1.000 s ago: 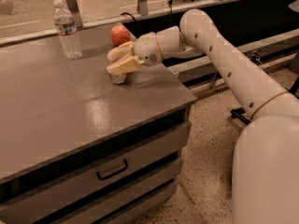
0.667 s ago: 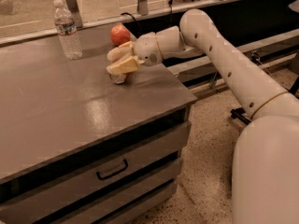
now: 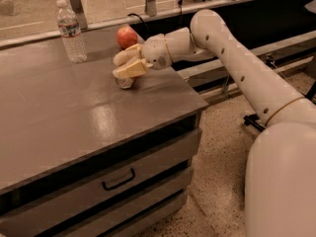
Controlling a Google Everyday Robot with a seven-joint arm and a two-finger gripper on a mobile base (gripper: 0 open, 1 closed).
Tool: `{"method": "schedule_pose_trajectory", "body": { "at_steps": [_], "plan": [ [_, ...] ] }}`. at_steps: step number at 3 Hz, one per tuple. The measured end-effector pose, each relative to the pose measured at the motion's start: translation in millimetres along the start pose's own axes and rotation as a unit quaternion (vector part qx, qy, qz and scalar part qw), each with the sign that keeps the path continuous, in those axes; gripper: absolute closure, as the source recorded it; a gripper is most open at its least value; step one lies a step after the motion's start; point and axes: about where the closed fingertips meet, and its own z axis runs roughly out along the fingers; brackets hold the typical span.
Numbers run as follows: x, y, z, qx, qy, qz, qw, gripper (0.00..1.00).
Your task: Move coke can near apple
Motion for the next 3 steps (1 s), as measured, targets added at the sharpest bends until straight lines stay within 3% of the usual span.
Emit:
{"method": "schedule_pose_trajectory", "body": {
  "at_steps": [1, 2, 3],
  "plan": [
    [0, 0, 0, 0.000, 0.000, 0.000, 1.0000, 0.36],
    [-1, -6, -18, 0.016, -0.003, -0.013, 0.9998, 0.13],
    [2, -11, -33, 0.029, -0.005, -0.019, 0.9994, 0.00]
  ]
}}
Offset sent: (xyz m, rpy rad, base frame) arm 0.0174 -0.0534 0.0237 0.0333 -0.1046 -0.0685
